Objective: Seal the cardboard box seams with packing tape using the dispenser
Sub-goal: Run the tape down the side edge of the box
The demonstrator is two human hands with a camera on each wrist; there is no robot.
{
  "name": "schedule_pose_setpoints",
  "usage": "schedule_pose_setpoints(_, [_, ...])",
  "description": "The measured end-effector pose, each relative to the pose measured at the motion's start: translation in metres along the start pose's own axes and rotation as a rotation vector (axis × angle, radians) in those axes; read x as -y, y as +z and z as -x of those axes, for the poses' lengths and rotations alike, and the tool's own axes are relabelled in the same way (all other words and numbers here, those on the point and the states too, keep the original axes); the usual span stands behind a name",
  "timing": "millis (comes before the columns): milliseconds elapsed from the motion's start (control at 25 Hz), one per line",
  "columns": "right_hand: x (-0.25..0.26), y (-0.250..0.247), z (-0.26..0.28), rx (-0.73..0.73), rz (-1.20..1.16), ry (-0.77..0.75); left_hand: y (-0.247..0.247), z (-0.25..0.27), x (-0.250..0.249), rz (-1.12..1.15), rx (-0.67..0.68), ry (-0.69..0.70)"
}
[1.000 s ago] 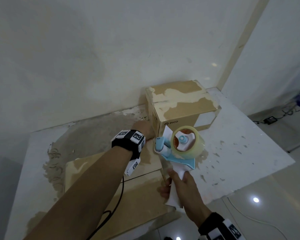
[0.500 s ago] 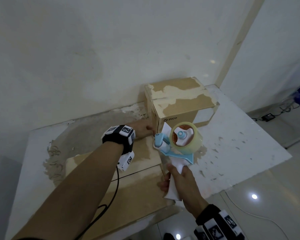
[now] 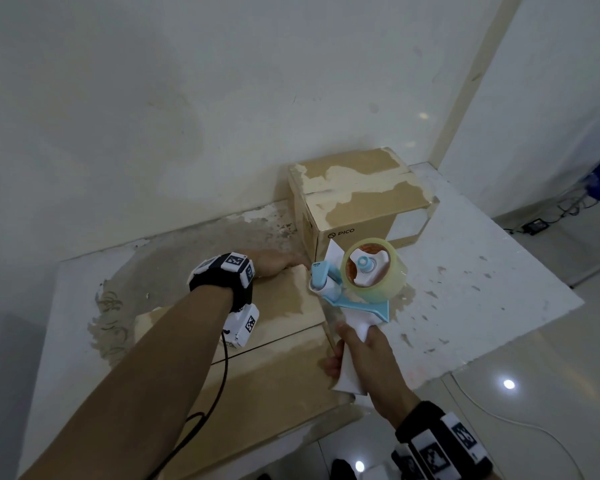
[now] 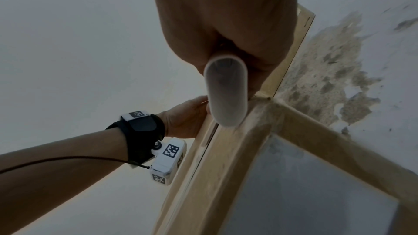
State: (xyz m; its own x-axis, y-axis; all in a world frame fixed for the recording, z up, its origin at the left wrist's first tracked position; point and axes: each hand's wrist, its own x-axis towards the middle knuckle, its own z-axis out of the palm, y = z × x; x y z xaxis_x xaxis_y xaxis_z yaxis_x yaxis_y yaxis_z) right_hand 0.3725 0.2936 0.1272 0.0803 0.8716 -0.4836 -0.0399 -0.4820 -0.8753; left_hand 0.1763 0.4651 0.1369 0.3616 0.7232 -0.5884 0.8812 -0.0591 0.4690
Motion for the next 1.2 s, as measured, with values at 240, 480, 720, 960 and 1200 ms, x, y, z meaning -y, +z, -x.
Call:
schedule_pose_setpoints(240, [-0.001,0.0,-0.001,0.0,-0.019,0.0,0.002,-0.005,0.007,0.015,-0.213,0.196])
schedule_pose_setpoints(480, [-0.006,0.0,-0.005,-0.019,-0.003,-0.002,0.018,-0.001,0.011,0.033,-0.27,0.247])
schedule_pose_setpoints(720, [-0.003,-0.004,-0.008,-0.033,0.079,-0.031,0.024,-0.007,0.022,-0.024,-0.234,0.173])
schedule_pose_setpoints(960, [-0.011,-0.003,-0.011,-0.067,0.149,-0.058,0.024,-0.009,0.024,0.02,-0.168,0.093])
schedule_pose_setpoints(1200, [-0.009,-0.003,-0.011,-0.028,0.04,0.0,0.018,-0.009,0.011,0.129,-0.176,0.25])
